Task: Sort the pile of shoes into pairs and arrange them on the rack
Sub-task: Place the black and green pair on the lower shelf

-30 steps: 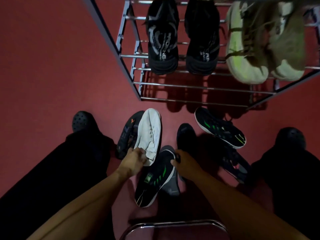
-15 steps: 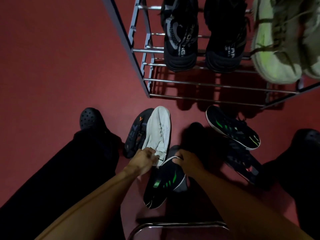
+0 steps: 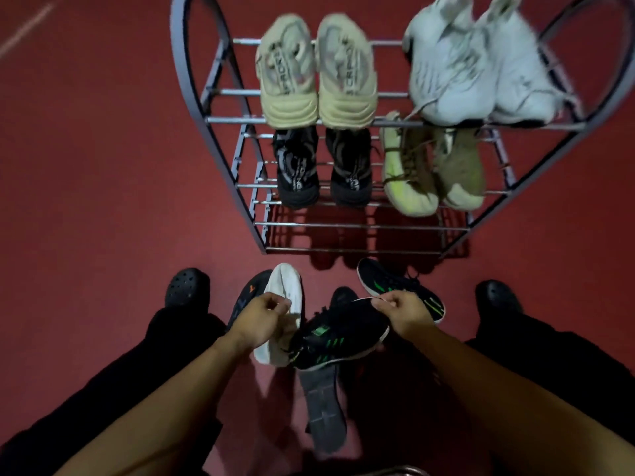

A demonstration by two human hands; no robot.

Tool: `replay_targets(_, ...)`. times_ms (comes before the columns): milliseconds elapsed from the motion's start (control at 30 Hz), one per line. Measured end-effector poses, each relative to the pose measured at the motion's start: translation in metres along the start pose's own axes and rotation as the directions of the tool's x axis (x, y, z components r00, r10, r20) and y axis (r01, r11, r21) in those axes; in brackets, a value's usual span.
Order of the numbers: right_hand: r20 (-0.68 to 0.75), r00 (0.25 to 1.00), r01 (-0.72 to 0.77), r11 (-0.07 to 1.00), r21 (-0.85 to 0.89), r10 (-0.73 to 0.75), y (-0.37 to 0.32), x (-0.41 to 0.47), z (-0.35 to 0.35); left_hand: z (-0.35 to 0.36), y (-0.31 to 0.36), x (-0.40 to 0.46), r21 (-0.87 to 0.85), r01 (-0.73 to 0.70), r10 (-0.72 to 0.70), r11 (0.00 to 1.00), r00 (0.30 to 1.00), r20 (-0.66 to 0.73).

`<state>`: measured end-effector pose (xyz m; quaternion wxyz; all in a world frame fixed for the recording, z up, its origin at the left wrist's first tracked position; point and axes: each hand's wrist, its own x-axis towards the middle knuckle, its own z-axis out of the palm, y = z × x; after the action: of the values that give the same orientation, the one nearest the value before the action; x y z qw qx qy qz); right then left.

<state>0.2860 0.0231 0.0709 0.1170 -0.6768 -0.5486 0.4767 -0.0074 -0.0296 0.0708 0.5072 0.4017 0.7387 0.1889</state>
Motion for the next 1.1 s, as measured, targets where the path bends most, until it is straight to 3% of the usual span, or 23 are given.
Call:
replay_targets(100,-0.090,0.990,-0.076,0.949,0.305,0.108,0.005,-0.016,-0.011,0.011,0.016,-0.018,-0.052,-0.009,0.005,0.999,0.997,-0.072)
replay_targets(167,-0.026,0.969,-0.185,0.796,0.576,0.245,0.004,-0.025,-0.004,0.026,0.025,-0.030,-0.103,0.013,-0.020,0.995,0.997,-0.071)
replay_targets(233,0.071,0.948,-0.261,0.633,0.729,0.310,0.004,-0.029,0.009,0.041,0.032,-0.036,-0.199,0.092,-0.086,0.976,0.996,0.039)
replay_targets(333,0.225,0.941,-0.329,0.535,0.778,0.252,-0.003,-0.033,0.031,0.062,0.040,-0.043,-0.314,0.225,-0.154,0.922,0.960,0.235)
replay_targets(467,0.392,0.902,-0.424,0.544,0.724,0.181,-0.012,-0.034,0.054,0.082,0.036,-0.033,-0.498,0.244,-0.143,0.832,0.962,0.233)
replay_targets(533,0.409,0.891,-0.440,0.601,0.667,0.197,-0.015,-0.022,0.057,0.085,0.033,-0.021,-0.595,0.260,-0.175,0.761,0.965,0.197)
replay_targets(633,0.267,0.890,-0.457,0.721,0.520,0.370,-0.009,0.013,0.056,0.087,0.023,-0.004,-0.678,0.327,-0.215,0.658,0.945,0.248)
replay_targets(733,0.117,0.940,-0.339,0.915,0.221,0.320,0.005,0.057,0.050,0.089,0.004,0.007,-0.634,0.369,-0.289,0.680,0.929,0.231)
replay_targets(800,0.104,0.963,-0.247,0.969,-0.030,0.249,0.013,0.089,0.043,0.089,-0.012,0.014,-0.594,0.383,-0.306,0.708,0.924,0.231)
replay_targets(933,0.146,0.981,-0.073,0.938,-0.338,0.129,0.026,0.149,0.040,0.081,-0.035,0.028,-0.554,0.392,-0.318,0.735,0.920,0.229)
replay_targets(1100,0.096,0.991,-0.050,0.926,-0.375,0.092,0.050,0.195,0.043,0.085,-0.052,0.039,-0.603,0.362,-0.296,0.712,0.932,0.210)
